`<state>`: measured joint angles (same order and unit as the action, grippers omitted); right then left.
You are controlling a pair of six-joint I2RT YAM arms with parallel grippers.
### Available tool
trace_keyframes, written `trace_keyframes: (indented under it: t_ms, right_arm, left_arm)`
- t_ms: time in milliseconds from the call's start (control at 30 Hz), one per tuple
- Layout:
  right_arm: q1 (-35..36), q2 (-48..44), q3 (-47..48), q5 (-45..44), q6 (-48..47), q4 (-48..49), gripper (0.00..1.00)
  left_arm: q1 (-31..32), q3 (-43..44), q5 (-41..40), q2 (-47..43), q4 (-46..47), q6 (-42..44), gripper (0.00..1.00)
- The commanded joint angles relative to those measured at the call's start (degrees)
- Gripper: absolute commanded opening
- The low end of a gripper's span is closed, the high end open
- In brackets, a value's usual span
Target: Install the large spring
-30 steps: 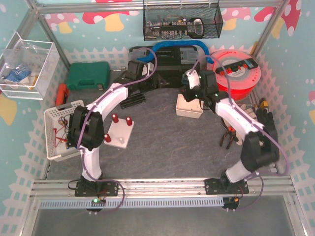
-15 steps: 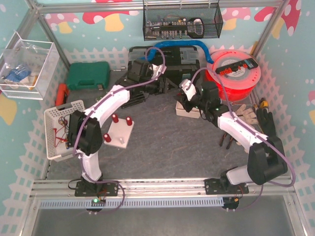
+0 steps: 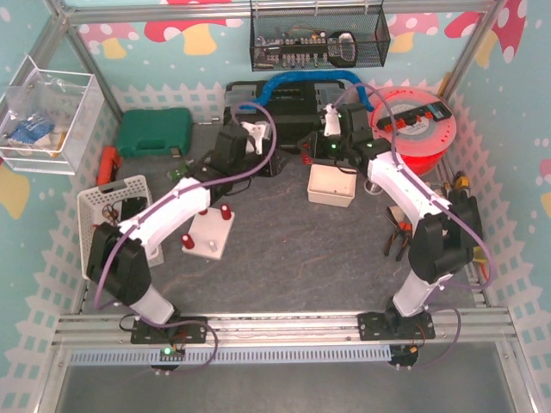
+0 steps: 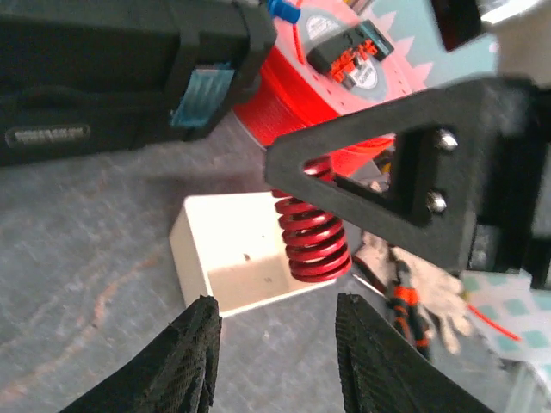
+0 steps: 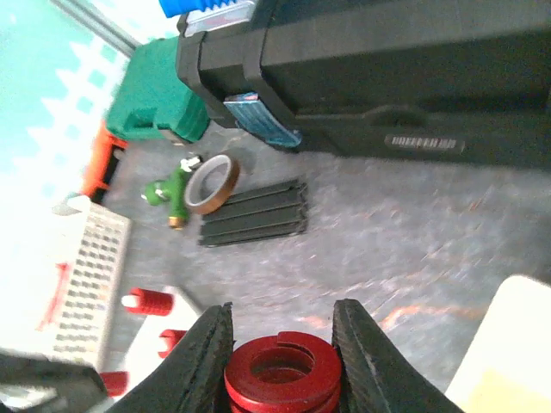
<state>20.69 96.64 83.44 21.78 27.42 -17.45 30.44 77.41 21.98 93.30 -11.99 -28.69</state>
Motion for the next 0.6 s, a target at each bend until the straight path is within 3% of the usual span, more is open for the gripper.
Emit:
trace_keyframes:
  t_ms: [0,100,300,567]
  right_arm:
    - [0.19,0.1,3.67,5.61,23.46,-6.09,0.05]
    - [0.23,-1.94,3.86,2.77,32.26,-3.46,0.04]
    - [0.79,-7.15,-2.38,-2.35,49.04,6.15,0.04]
    - [2.02,-8.22,-4.33,-3.39,56.02,9.21,0.04]
  left_arm:
    - [5.73,-7.61,-16.43,-5.46,15.32,9.92,0.4]
    - [7.49,-11.85,-21.0,-6.65,22.7,10.5,0.41]
    - [8.7,-16.73,-18.19,-7.11,36.67,9.32,0.57]
    - [10.88,-19.04,-20.73,-3.52,48.94,11.58,0.62]
